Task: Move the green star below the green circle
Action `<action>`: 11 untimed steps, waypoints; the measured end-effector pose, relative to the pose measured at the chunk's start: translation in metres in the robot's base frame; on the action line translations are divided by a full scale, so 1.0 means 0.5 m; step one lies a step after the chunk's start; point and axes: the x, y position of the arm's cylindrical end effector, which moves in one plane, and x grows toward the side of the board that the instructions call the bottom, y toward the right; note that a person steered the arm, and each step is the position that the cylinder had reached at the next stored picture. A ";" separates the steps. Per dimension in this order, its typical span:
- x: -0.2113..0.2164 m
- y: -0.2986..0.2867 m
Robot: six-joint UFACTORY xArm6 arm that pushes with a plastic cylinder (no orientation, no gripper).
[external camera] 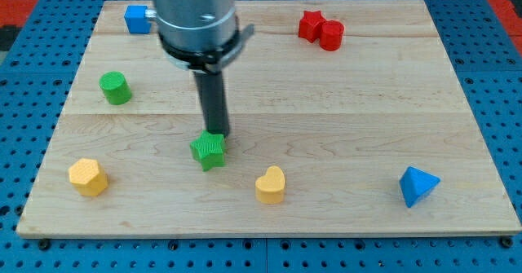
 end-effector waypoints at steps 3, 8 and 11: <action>0.053 -0.151; -0.012 -0.338; -0.045 -0.260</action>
